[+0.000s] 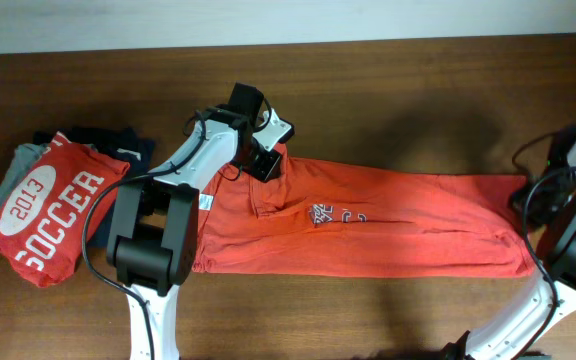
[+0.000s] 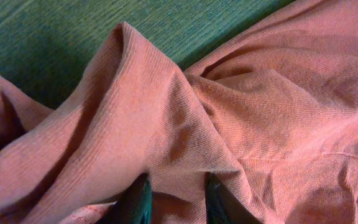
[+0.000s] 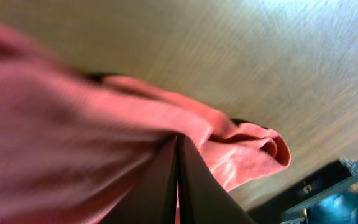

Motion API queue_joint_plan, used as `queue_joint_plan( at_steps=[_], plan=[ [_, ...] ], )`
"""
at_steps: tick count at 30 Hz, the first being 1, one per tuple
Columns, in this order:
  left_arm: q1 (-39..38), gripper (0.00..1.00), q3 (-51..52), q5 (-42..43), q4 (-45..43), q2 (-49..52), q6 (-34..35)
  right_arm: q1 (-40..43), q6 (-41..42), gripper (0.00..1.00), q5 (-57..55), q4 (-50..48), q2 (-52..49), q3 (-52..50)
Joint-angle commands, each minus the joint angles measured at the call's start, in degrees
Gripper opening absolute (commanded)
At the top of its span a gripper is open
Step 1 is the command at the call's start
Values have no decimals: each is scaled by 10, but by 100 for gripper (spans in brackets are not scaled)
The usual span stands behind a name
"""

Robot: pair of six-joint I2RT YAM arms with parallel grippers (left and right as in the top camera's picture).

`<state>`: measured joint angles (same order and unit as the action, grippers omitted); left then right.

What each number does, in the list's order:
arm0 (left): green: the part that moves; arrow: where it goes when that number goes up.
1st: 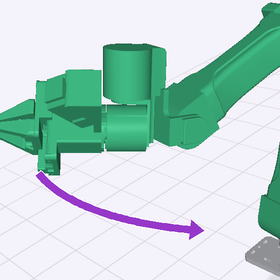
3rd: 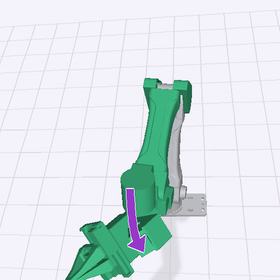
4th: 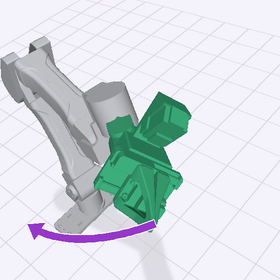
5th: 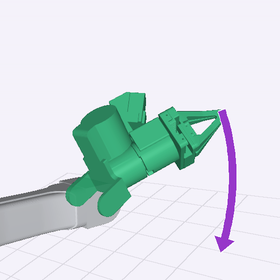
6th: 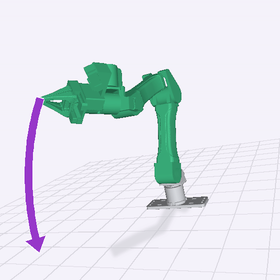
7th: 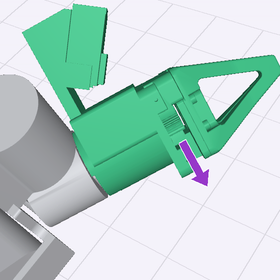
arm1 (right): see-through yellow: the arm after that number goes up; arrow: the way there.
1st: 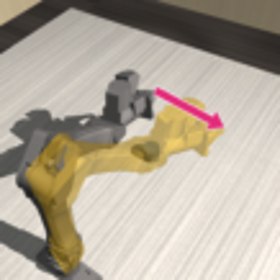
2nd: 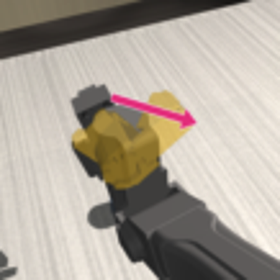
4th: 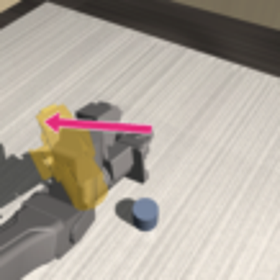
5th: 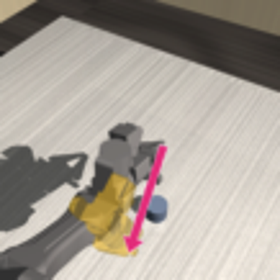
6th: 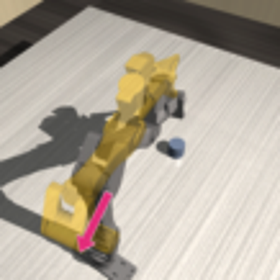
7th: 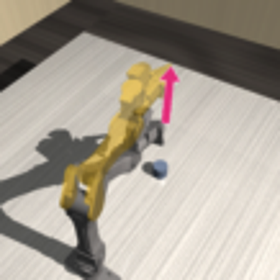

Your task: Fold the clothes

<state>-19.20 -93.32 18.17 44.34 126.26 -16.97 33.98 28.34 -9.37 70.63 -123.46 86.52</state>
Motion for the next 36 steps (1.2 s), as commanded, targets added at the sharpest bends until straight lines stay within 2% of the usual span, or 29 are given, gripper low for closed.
queue_joint_plan(
  at_steps=[1, 4, 6, 10, 15, 19, 21, 22, 24, 30, 32, 33, 36],
  plan=[
    [2, 29, 5, -6, 3, 11, -7, 19, 1, 4, 24, 0, 15, -5],
    [2, 31, 5, -6, 2, 11, -7, 22, -45, 4, 75, 3, 42, 22],
    [2, 38, 5, -6, 2, 11, -7, 19, -57, 4, 84, 9, 70, 42],
    [2, 40, 0, -6, 7, 10, -2, 11, -99, 4, 142, -1, 125, 72],
    [2, 39, -62, -7, 99, -10, 0, -7, -220, 6, 296, -35, 162, 79],
    [7, 39, -152, -69, 212, -33, 69, -16, -382, 23, 529, -47, 173, 80],
    [15, 39, -189, -81, 263, -44, 101, -17, -421, 37, 611, -47, 174, 80],
    [20, 39, -205, -81, 290, -52, 116, -17, -432, 40, 638, -46, 175, 80],
    [31, 34, -224, -81, 338, -66, 143, -17, -443, 44, 655, -45, 179, 80],
    [62, 35, -228, -133, 464, -106, 224, -25, -491, 49, 653, -21, 212, 80],
    [65, 35, -219, -118, 459, -106, 224, -35, -491, 50, 650, -21, 226, 80],
    [65, 39, -208, -110, 439, -106, 223, -42, -491, 51, 650, -21, 231, 80],
    [62, 55, -165, -87, 324, -106, 214, -69, -489, 52, 634, -21, 239, 80]
  ],
)
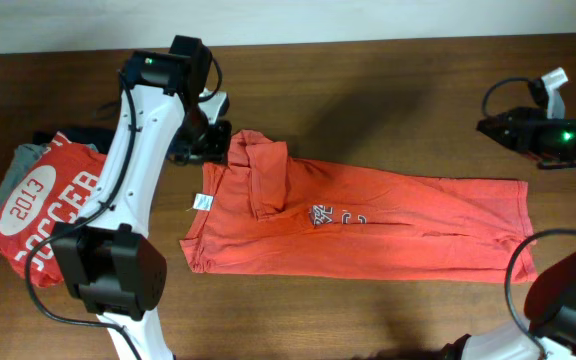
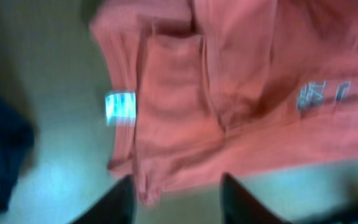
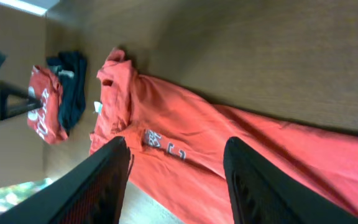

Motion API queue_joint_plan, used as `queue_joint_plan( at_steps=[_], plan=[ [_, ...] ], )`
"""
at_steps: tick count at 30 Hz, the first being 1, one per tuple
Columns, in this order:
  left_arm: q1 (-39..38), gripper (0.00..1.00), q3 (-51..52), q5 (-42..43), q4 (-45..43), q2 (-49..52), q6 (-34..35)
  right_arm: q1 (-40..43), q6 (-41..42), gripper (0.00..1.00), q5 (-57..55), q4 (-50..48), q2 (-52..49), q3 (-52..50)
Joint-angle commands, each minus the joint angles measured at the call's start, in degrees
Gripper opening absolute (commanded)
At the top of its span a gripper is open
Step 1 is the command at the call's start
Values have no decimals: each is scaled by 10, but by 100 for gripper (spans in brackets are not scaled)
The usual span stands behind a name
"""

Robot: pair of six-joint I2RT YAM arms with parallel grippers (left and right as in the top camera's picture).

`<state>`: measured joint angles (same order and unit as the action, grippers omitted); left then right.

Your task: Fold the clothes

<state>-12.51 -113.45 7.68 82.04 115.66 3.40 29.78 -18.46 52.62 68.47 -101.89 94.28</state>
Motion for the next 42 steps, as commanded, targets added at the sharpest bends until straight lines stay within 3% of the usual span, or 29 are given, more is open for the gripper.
queue_joint_plan(
  at_steps=[1, 3, 10, 13, 19, 26, 29, 42],
  plan=[
    [-8, 58, 56, 32, -105, 1, -11, -36, -20, 52, 11, 1, 23, 2],
    [-13, 64, 93, 46, -188, 6, -60, -55, -21, 52, 1, 1, 23, 2],
    [-27, 63, 185, 46, -369, 39, -229, -100, -2, 53, -30, -13, 23, 2],
    [-27, 54, 185, 48, -396, 54, -235, -103, 21, 53, -45, -21, 23, 2],
    [-27, 47, 186, 48, -396, 81, -259, -103, 27, 53, -49, -20, 23, 2],
    [-27, 19, 186, 80, -391, 92, -260, -103, 29, 52, -49, -20, 23, 2],
    [-27, 1, 183, 80, -369, 91, -260, -103, 31, 52, -50, -18, 23, 2],
    [1, 0, -63, 18, -38, 75, -217, -103, 46, 52, -60, -19, 23, 2]
  ],
)
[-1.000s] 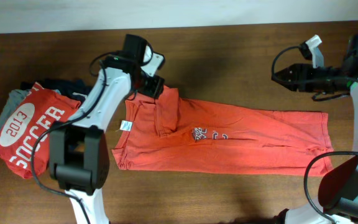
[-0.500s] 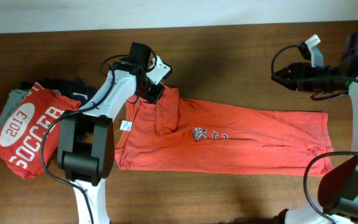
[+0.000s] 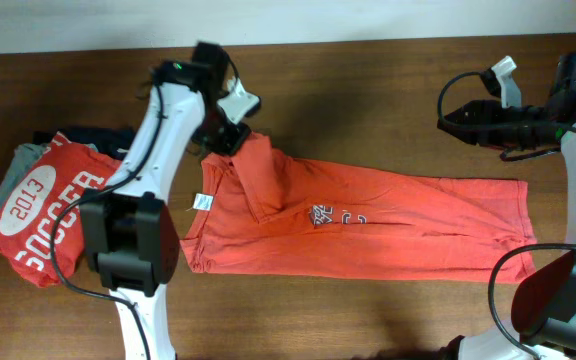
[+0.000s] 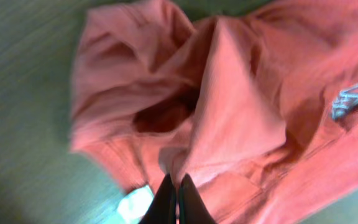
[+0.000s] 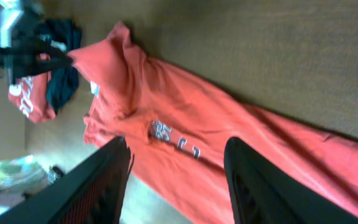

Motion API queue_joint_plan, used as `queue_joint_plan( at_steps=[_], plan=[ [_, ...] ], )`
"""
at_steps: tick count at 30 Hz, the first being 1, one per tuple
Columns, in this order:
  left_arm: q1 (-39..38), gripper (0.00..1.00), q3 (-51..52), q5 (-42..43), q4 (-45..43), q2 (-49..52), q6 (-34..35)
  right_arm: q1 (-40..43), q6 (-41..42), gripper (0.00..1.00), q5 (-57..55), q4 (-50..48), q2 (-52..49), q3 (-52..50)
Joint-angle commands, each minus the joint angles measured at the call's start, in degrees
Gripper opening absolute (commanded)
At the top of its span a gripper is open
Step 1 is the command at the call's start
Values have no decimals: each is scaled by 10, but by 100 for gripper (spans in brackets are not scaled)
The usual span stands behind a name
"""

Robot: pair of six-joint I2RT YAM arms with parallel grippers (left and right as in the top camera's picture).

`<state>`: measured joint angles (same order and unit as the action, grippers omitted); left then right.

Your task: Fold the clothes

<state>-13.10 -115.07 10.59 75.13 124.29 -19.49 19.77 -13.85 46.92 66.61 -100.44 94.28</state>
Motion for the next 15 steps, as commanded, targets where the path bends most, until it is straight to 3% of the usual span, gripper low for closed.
queue_joint_plan(
  at_steps=[1, 10, 15],
  plan=[
    [6, 1, -60, -12, 51, -11, 12, -3, 0, 52, -3, 0, 9, 2],
    [6, 1, -66, -16, 184, -10, 13, -3, 0, 52, -3, 0, 9, 2],
    [6, 1, -63, -16, 216, -10, 37, -3, 0, 52, -9, 0, 9, 2]
  ],
)
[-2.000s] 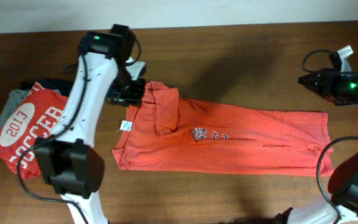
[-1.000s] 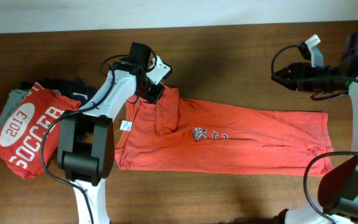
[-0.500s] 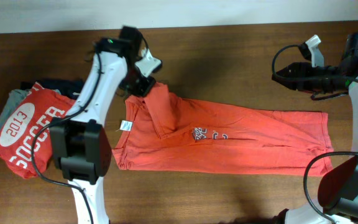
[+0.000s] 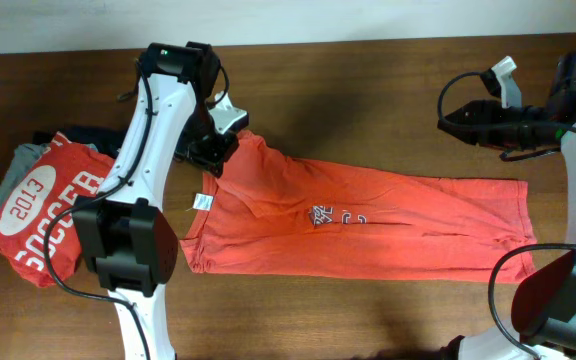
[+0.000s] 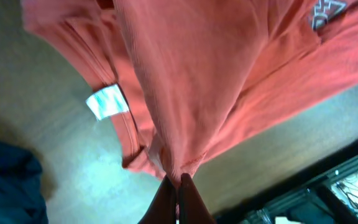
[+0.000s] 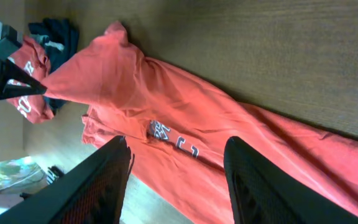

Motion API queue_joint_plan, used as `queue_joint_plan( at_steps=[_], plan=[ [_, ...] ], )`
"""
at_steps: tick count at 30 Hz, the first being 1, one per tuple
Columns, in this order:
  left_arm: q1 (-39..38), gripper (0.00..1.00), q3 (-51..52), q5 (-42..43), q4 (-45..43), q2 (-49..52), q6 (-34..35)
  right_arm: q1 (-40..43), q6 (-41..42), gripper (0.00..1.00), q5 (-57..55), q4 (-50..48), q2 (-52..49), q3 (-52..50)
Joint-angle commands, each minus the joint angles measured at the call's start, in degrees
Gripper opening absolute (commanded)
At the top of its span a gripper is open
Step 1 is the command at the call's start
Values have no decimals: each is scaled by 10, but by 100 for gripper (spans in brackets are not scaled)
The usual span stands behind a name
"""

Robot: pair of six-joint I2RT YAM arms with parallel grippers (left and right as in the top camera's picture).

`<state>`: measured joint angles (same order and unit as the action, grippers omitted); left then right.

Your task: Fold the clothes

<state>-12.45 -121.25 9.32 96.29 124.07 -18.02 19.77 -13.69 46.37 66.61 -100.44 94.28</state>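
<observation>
An orange-red shirt [image 4: 368,225] with a small chest logo lies stretched lengthwise across the wooden table. My left gripper [image 4: 218,150] is shut on the shirt's top-left corner and holds it lifted; in the left wrist view the cloth [image 5: 185,81] hangs from the closed fingers [image 5: 178,198]. The right gripper [image 4: 453,115] hovers open, high above the table's right side, empty. Its wrist view looks down on the whole shirt [image 6: 185,118] between the two dark fingers [image 6: 98,186].
A folded pile lies at the left edge: a red "2013 SOCCER" shirt [image 4: 53,205] on grey and dark navy garments [image 4: 118,145]. A white label [image 4: 201,202] sticks out at the orange shirt's left hem. Bare wood surrounds the shirt.
The left gripper moved slightly left and outward with the pinched corner, and the folded-over flap near the shirt's left end is now pulled flat. The right arm has not moved.
First both grippers were shut on the shirt, left near the top-left fold, right at the right end. Then both were open and raised, the right far up. Later the left was shut on the folded flap. Now that corner is drawn out leftward.
</observation>
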Motion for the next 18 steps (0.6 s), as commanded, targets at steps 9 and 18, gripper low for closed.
queue_joint_plan(
  at_steps=[9, 18],
  plan=[
    [-1, 1, 42, -1, 4, -8, 39, -3, -1, 52, -4, 1, 9, 2],
    [-2, 1, 136, -2, -24, -8, 114, -3, -2, 52, -6, 2, 9, 2]
  ],
)
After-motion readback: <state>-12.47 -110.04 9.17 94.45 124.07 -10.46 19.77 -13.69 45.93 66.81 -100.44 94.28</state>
